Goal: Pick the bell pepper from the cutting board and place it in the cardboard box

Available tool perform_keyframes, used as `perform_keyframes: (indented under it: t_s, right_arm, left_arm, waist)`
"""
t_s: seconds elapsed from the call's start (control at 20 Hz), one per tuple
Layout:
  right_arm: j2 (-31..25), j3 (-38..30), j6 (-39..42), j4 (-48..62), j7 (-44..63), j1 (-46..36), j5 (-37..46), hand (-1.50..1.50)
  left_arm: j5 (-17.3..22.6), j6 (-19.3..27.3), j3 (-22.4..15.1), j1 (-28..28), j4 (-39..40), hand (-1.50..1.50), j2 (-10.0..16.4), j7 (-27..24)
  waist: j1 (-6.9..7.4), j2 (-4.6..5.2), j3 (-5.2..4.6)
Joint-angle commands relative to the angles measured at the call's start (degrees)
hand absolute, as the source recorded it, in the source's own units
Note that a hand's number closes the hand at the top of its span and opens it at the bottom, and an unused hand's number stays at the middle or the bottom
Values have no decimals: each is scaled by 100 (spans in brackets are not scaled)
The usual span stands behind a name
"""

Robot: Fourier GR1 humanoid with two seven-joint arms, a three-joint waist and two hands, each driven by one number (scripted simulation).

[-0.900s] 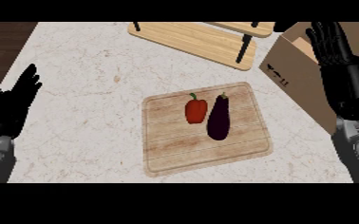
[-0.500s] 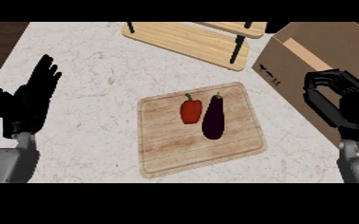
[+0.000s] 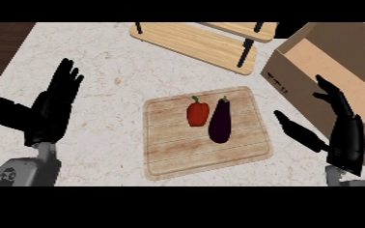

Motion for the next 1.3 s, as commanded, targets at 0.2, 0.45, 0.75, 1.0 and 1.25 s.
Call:
perform_keyframes:
  t_s: [0.2,0.45,0.75,1.0,1.25]
  right_arm:
    - [-1026,910,2049,-732,2475,6,500,-150]
    - [-812,1309,2946,-1657,4535,-721,355,-150]
    - [187,1393,3400,-1547,5901,-2249,300,-150]
    - [782,1386,3511,-1018,5822,-2509,595,-150]
    - [894,1445,3829,-1118,6561,-2608,865,-150]
  left_arm:
    - [-32,17,-153,46,-245,0,-110,83]
    - [-68,6,-116,196,-277,0,-101,41]
    - [-211,40,-184,254,-281,0,-368,-115]
    - [-209,-94,21,32,-204,0,-268,145]
    - [-252,-101,70,264,-417,0,-221,126]
  waist:
    - [45,71,84]
    - [77,81,110]
    - [70,101,129]
    - [28,103,133]
    - [6,87,132]
